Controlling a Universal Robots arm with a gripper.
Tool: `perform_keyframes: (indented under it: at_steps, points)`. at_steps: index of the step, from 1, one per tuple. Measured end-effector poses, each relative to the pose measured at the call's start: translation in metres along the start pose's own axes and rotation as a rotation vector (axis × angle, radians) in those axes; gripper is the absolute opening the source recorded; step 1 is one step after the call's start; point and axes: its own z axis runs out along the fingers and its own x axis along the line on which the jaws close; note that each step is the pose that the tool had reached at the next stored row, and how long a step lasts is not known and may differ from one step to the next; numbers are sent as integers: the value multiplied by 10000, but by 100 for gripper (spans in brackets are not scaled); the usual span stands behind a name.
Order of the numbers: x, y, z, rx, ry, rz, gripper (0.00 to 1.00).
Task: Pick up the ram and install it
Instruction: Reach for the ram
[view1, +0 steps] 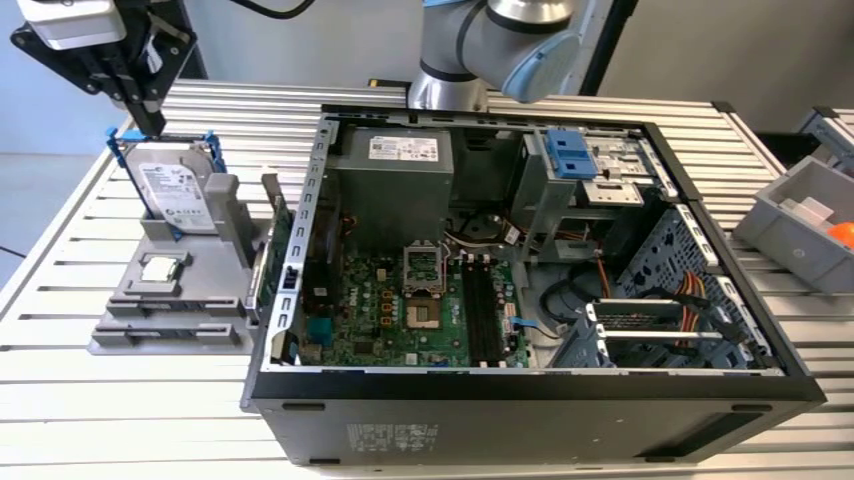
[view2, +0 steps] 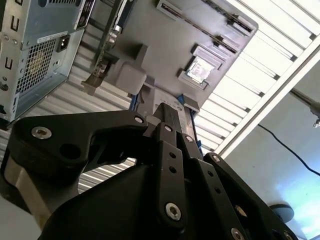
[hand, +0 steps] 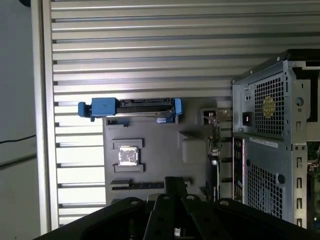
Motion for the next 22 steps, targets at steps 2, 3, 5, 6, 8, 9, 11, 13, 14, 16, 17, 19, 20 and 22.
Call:
perform_keyframes:
  at_steps: [2,3,5,6,8,9,11,13,14,16,17,19,20,22]
  points:
    - [18,-1,0,0,1,-12,0]
    - [29,-2,0,0,2,-18,0]
    - [44,-2,1,0,9,-25,0]
    - [46,-2,0,0,9,-26,0]
    - [50,-3,0,1,9,-27,0]
    - [59,-3,0,0,9,-26,0]
    - [80,-5,3,0,9,-29,0]
    - [93,-9,6,0,9,-30,0]
    - [95,-14,8,0,10,-35,0]
    - [96,-33,11,-1,10,-35,0]
    - [95,-45,12,0,9,-35,0]
    - [94,-75,15,0,9,-36,0]
    - [95,-93,17,0,10,-36,0]
    - [98,-133,21,0,10,-39,0]
